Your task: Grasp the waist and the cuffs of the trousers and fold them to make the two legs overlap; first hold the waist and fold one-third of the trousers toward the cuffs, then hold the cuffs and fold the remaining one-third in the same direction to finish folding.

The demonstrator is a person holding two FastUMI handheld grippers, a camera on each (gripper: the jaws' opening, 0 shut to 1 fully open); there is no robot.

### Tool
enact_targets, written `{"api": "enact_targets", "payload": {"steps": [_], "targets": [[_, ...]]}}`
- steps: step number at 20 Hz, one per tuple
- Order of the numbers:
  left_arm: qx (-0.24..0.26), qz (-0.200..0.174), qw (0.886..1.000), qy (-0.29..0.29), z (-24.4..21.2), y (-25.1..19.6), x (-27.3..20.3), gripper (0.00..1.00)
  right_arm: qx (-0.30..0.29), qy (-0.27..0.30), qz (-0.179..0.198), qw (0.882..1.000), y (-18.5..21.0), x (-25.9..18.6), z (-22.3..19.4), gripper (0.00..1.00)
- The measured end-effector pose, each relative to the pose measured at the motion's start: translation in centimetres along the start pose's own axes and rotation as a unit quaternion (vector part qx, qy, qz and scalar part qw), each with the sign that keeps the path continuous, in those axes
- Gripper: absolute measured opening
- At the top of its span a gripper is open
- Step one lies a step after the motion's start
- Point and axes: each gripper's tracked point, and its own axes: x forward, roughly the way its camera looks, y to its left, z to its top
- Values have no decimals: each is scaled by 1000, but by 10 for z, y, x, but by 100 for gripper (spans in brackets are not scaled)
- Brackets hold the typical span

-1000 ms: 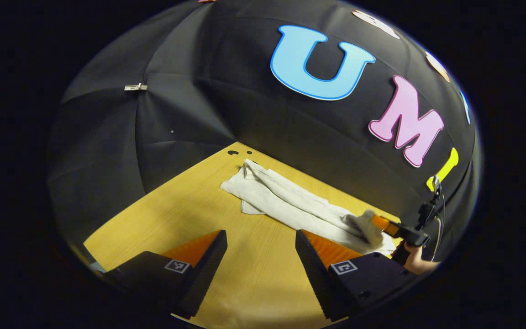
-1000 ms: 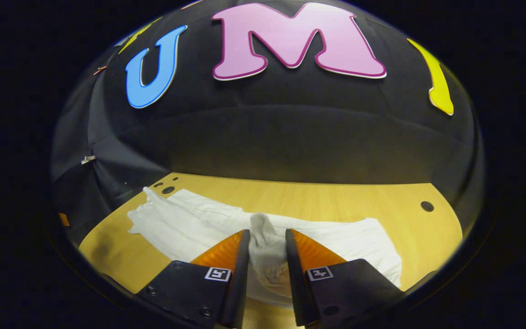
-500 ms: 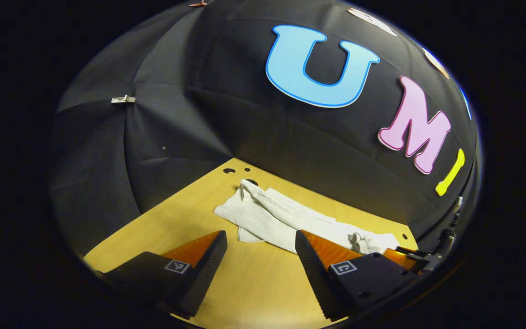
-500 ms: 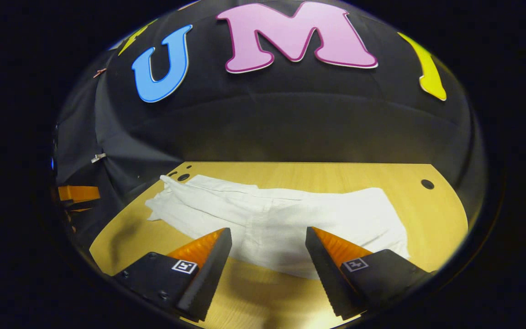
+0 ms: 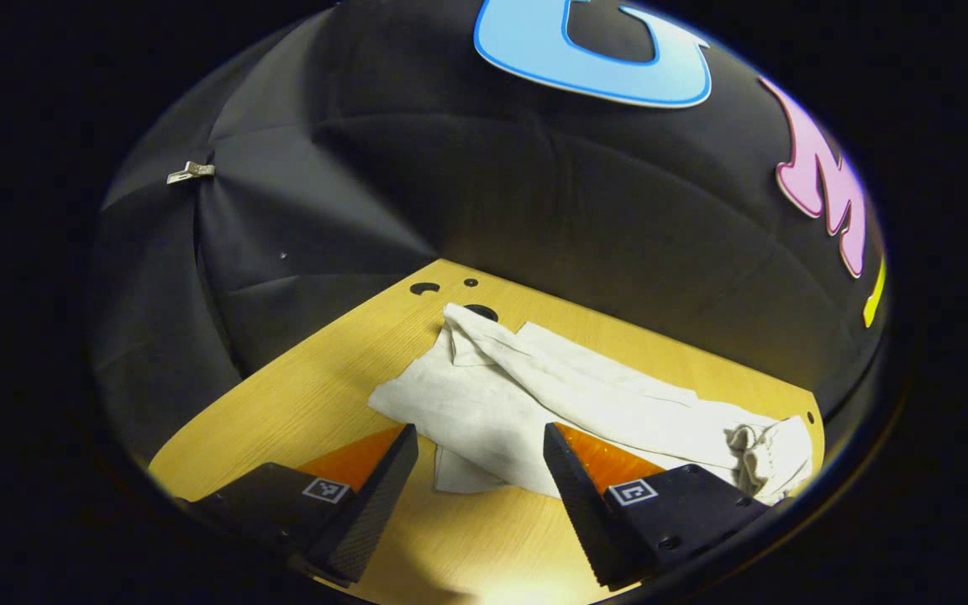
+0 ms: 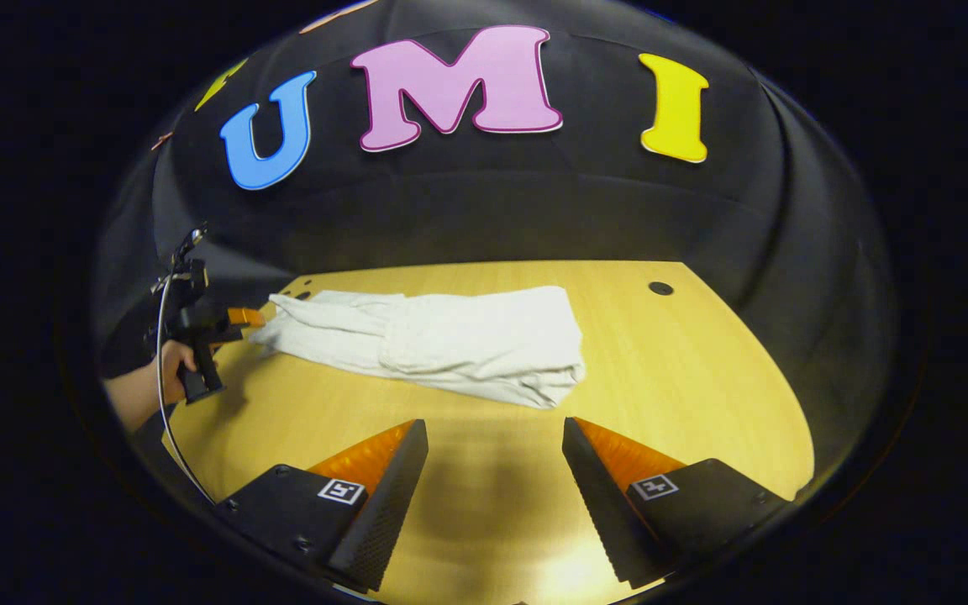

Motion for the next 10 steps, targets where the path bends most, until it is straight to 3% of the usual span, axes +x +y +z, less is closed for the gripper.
{"api": "enact_targets", "payload": {"steps": [5, 7, 10], "targets": [[30, 43, 998, 26, -16, 1, 31, 95, 29, 23, -18, 999, -9, -46, -21, 99], [39, 90, 994, 39, -28, 14, 33, 95, 30, 30, -22, 999, -8, -52, -26, 99], [17, 104, 994, 37, -37, 12, 38, 100, 28, 35, -19, 999, -4, -55, -27, 99]]}}
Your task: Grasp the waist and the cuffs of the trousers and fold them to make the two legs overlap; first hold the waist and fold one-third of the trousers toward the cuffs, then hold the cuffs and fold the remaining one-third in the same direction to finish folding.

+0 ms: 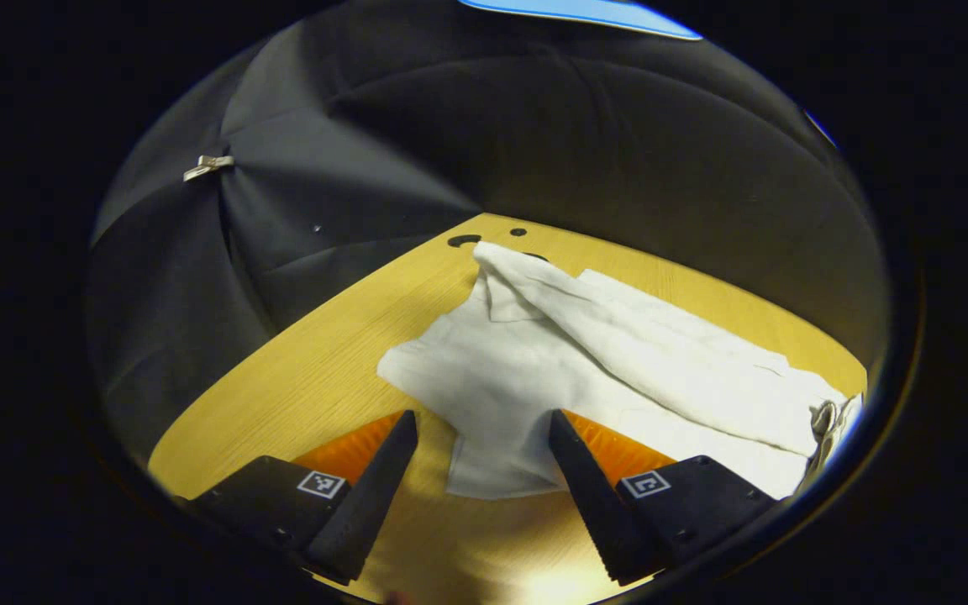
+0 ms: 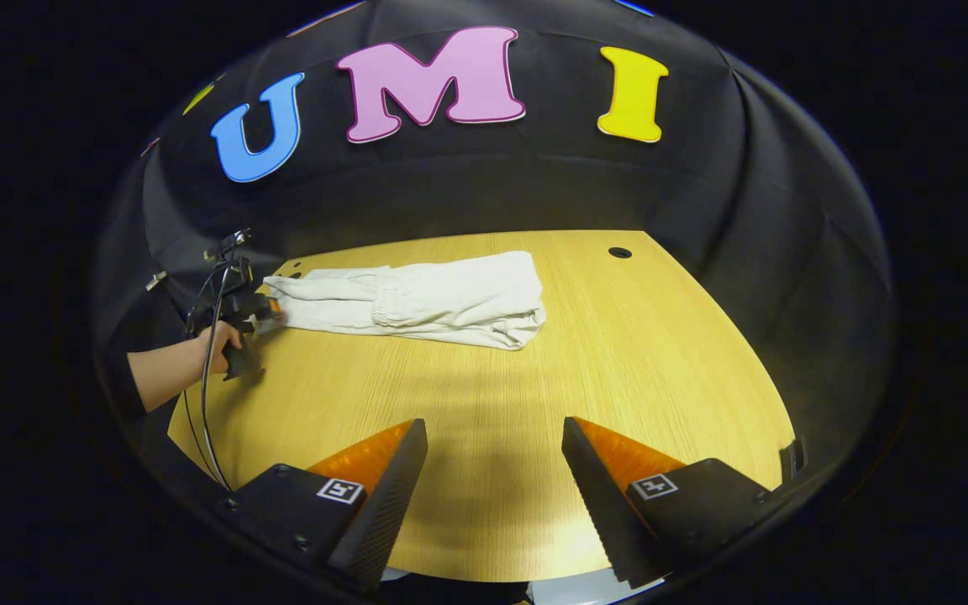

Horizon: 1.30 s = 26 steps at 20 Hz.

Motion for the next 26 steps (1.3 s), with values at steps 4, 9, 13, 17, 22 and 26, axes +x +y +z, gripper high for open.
{"api": "enact_targets", "payload": {"steps": [4, 9, 13, 17, 22, 26], "targets": [[20, -9, 1000, -6, 0, -9, 6, 100, 4, 2, -7, 1000, -4, -4, -4, 99], [57, -46, 997, -10, 0, -31, 8, 72, 11, 10, -17, 1000, -9, -9, -12, 99], [50, -65, 997, -9, 0, -40, 8, 36, 14, 16, -24, 999, -14, -14, -19, 99], [80, -91, 993, -4, -2, -49, 5, 10, 4, 15, -27, 1000, -15, -20, -21, 99], [26, -133, 991, 21, -5, -56, 1, 6, 11, 3, -29, 1000, -16, -25, -11, 99], [-52, -156, 986, 3, 13, -60, -22, 5, 18, -14, -36, 999, -23, -33, 0, 99]]}}
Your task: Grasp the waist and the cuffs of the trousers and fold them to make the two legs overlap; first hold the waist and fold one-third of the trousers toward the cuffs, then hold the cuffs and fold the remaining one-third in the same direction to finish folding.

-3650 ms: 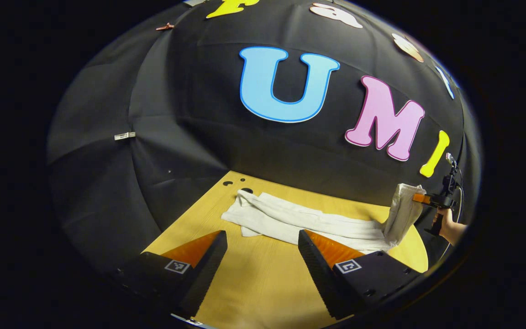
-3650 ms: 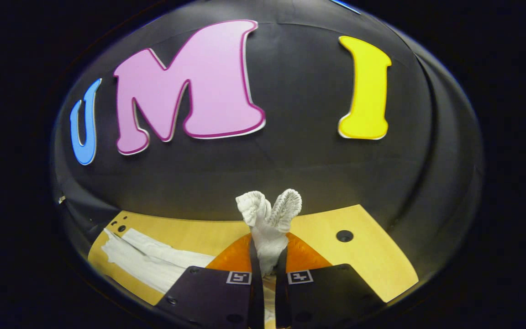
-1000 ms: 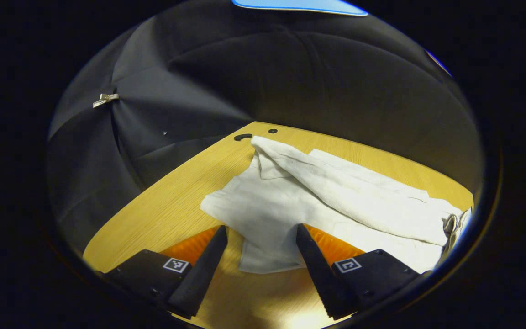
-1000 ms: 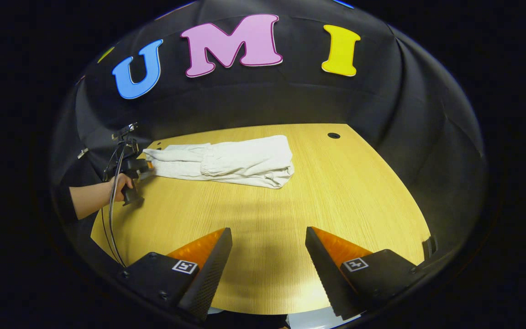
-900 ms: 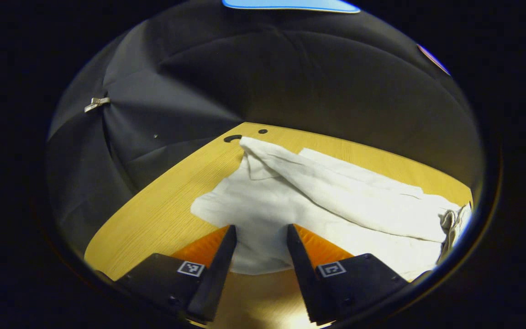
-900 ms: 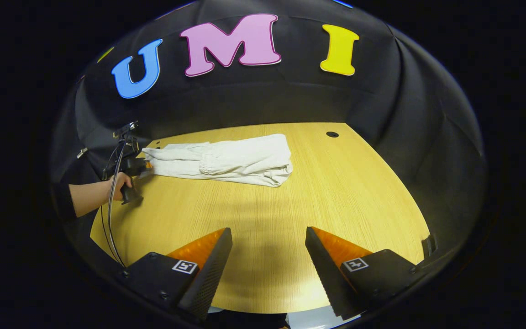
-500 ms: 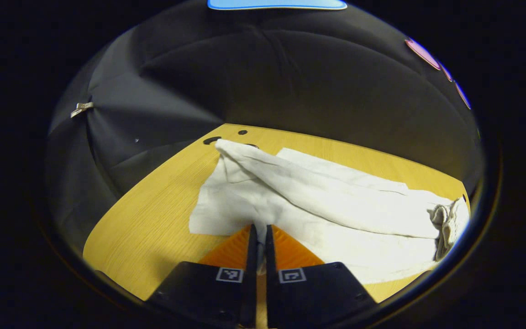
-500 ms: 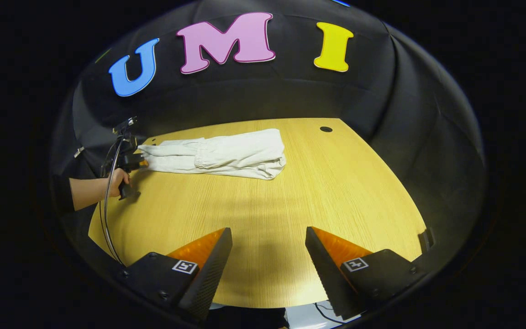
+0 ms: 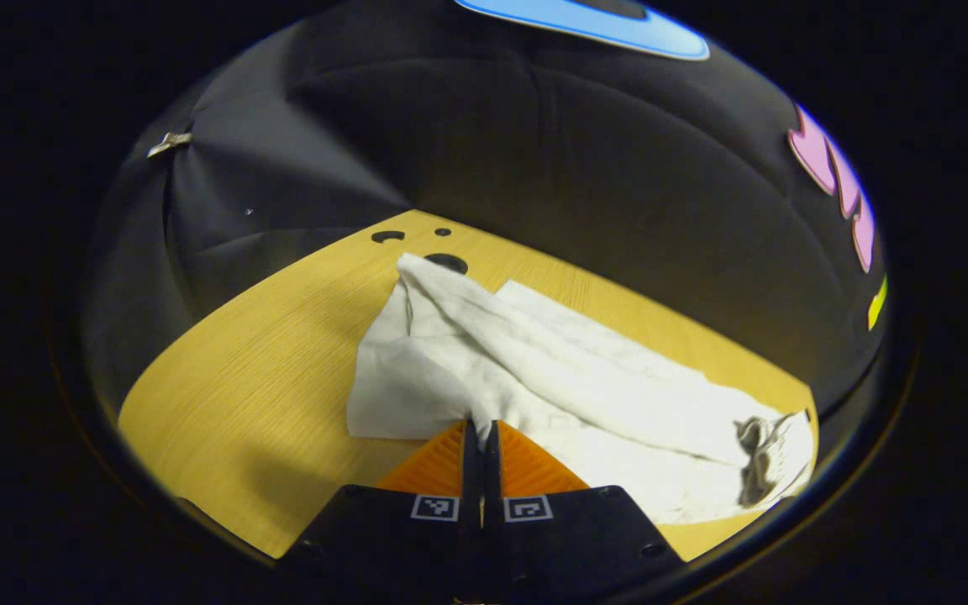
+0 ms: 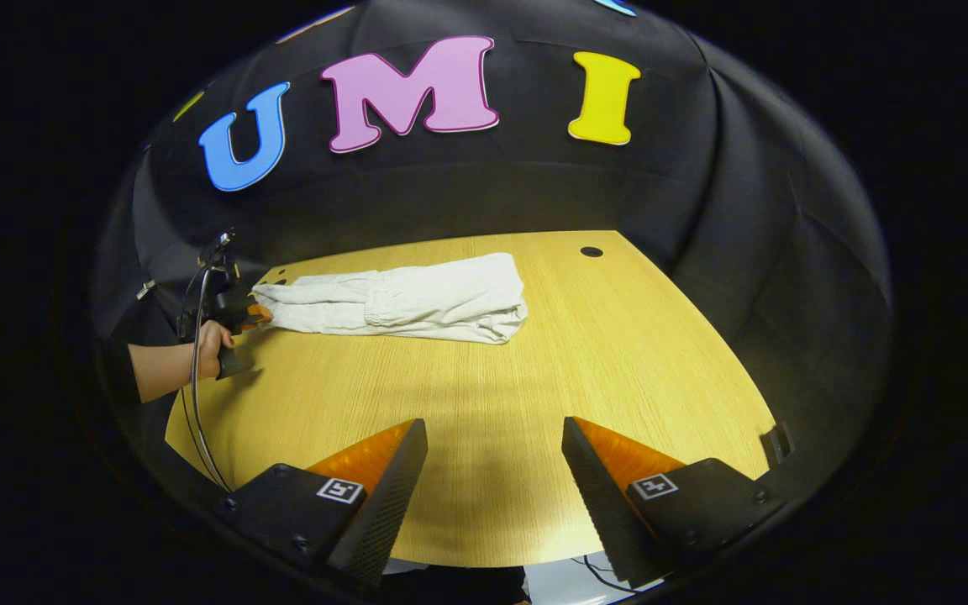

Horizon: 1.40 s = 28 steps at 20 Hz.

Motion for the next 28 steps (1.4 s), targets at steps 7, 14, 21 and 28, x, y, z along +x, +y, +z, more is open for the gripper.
{"api": "enact_targets", "payload": {"steps": [7, 14, 21, 28], "targets": [[-21, -75, 994, -72, 70, -67, -40, 5, 32, -9, -7, 999, -23, -7, -5, 99], [-11, -117, 988, -97, 90, -171, -69, 5, 19, -32, -1, 999, -65, -4, 21, 99], [10, -177, 978, -106, 80, -298, -107, 5, -7, -64, 22, 998, -95, 7, 51, 99], [45, -238, 967, -80, 21, -409, -144, 5, 4, -83, 32, 996, -128, 11, 67, 99]]}}
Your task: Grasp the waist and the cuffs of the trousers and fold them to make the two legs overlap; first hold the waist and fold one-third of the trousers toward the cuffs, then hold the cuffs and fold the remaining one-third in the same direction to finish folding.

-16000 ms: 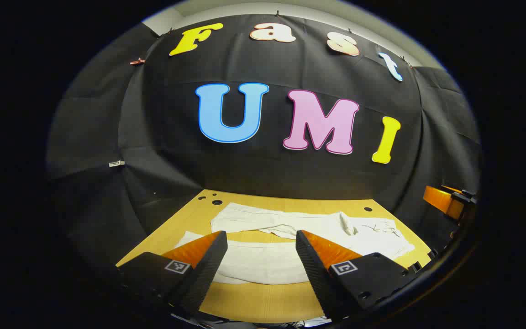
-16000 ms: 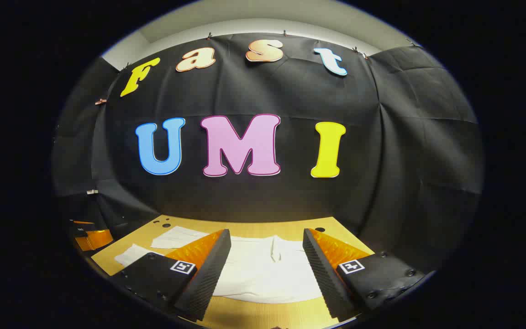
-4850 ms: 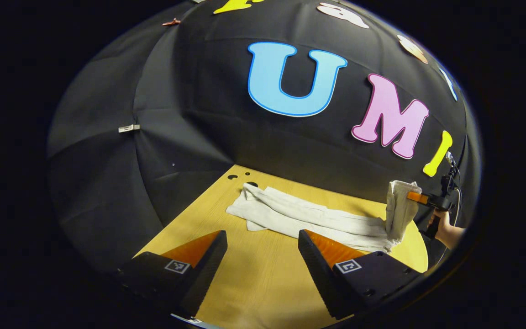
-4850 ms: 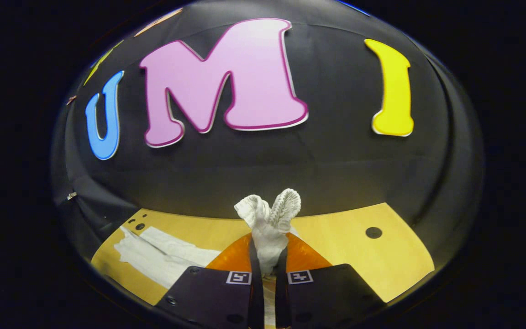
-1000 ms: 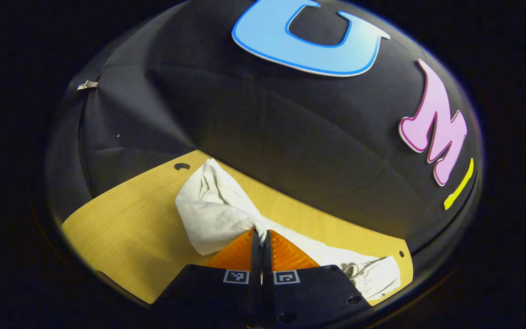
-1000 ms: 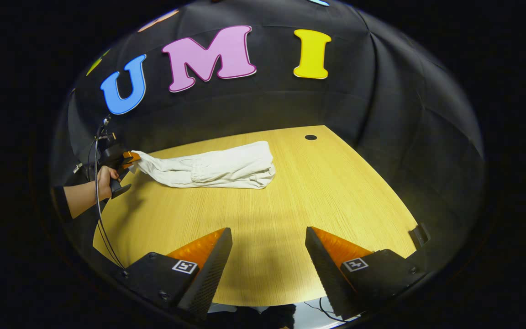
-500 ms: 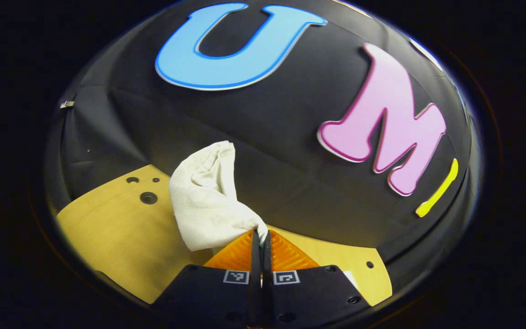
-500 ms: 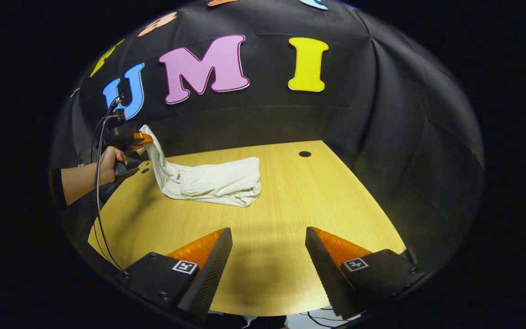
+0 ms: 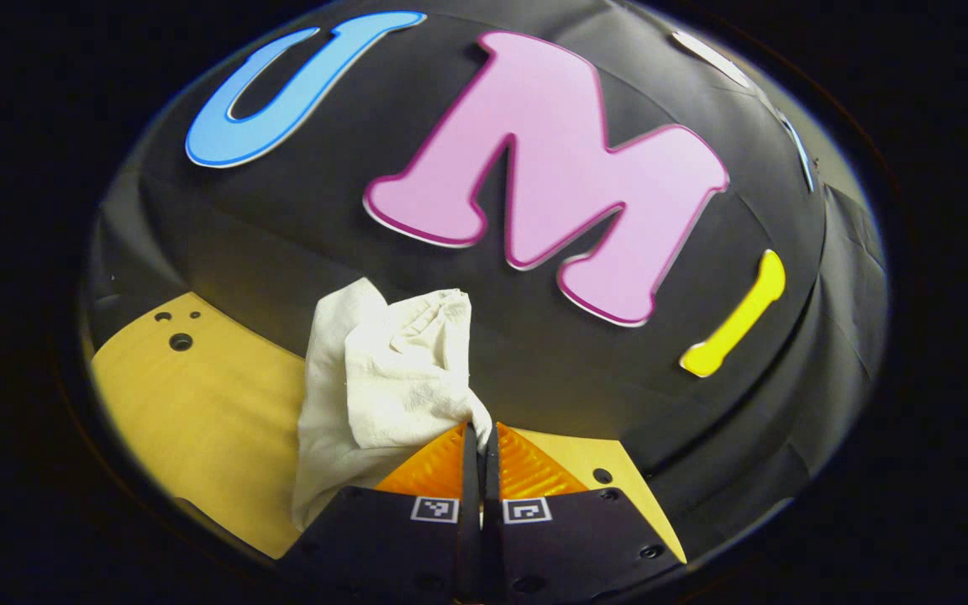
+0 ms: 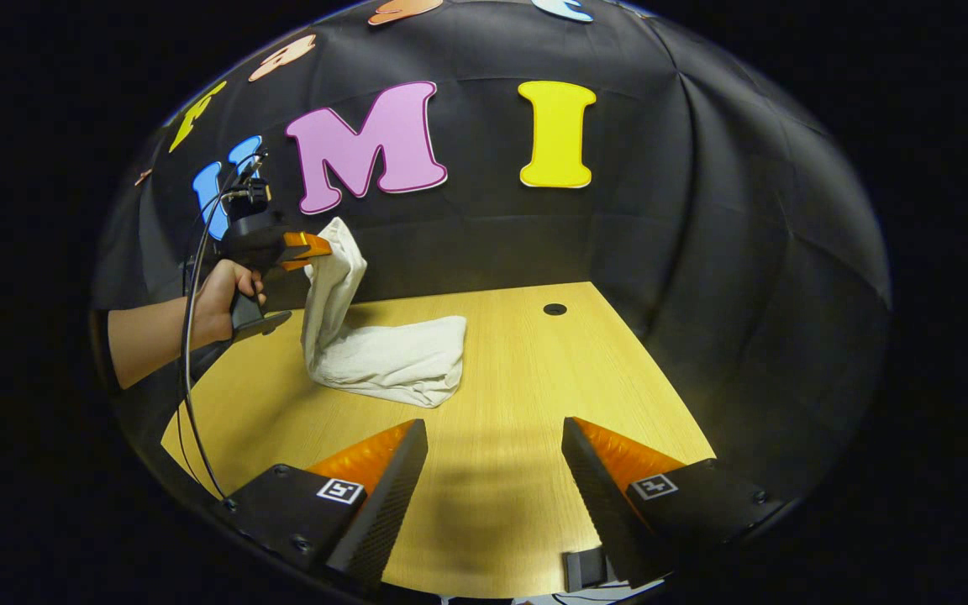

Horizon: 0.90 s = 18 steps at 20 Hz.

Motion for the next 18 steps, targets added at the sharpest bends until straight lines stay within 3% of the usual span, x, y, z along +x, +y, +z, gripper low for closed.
{"api": "enact_targets", "payload": {"steps": [6, 13, 16, 17, 18], "targets": [[30, -32, 998, 44, -65, -68, 3, 5, 2, -4, 5, 1000, -19, -5, 1, 99], [35, -32, 989, 140, -162, -73, -9, 8, 15, -11, 5, 1000, -30, 10, 8, 99], [54, -27, 986, 152, -175, -58, -39, 61, 21, -17, 3, 1000, -23, 12, 8, 99], [62, -23, 986, 151, -175, -51, -49, 60, 21, -20, 3, 1000, -20, 12, 9, 99], [71, -19, 986, 149, -173, -44, -63, 86, 21, -23, 3, 1000, -15, 11, 10, 99]]}}
